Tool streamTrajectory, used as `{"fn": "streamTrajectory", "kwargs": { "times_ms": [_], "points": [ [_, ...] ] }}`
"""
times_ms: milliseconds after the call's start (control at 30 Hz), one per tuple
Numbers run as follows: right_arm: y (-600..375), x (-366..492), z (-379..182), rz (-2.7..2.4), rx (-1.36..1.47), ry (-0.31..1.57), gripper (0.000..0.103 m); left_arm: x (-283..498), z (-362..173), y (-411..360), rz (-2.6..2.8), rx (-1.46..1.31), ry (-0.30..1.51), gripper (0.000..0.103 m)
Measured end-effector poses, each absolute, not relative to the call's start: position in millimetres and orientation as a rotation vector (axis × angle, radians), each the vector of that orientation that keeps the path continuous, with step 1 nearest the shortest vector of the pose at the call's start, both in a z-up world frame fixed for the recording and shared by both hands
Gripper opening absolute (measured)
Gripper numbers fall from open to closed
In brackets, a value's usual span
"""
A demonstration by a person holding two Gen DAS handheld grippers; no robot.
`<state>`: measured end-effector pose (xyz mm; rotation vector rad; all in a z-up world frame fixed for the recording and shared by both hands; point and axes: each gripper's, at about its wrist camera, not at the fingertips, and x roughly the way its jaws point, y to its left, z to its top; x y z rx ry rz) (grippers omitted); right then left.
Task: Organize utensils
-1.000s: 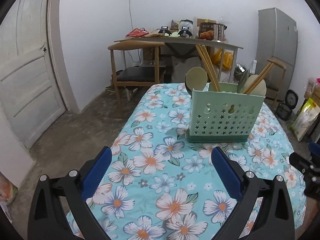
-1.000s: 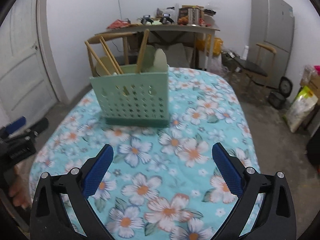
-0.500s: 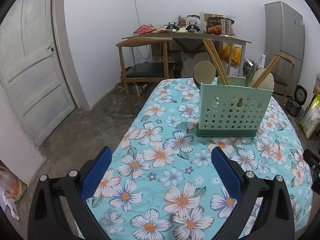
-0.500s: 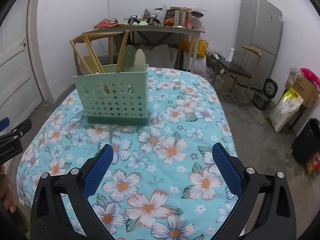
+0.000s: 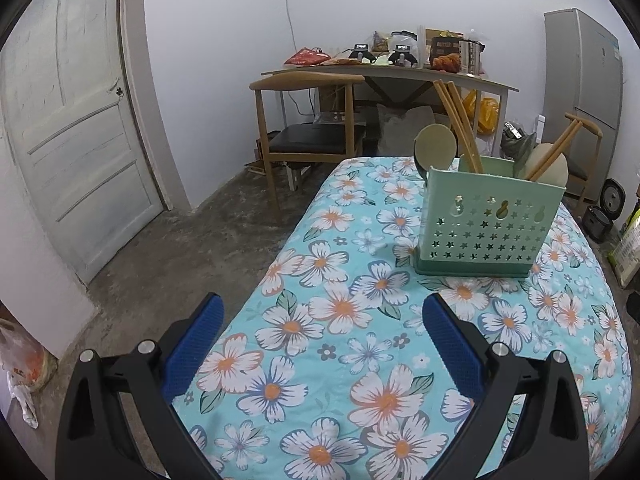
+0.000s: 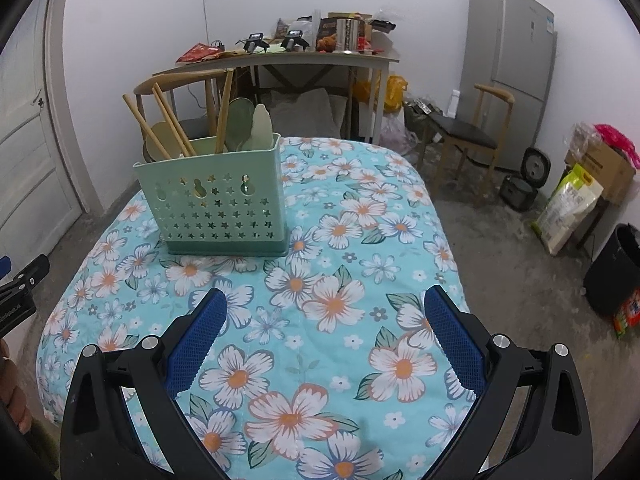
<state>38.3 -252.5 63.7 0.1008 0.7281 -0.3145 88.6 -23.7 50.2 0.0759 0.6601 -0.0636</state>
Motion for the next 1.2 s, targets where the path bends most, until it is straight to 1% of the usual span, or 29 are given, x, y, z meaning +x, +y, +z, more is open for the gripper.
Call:
{"fn": "streamTrajectory", "kwargs": {
  "times_ms": [1200],
  "points": [
    [-250.3,40.1,65.0,-0.314,0.098,0.723,0.095,88.6,51.5,-20.8,-0.073,0.073,0.666,0.097]
  ]
}}
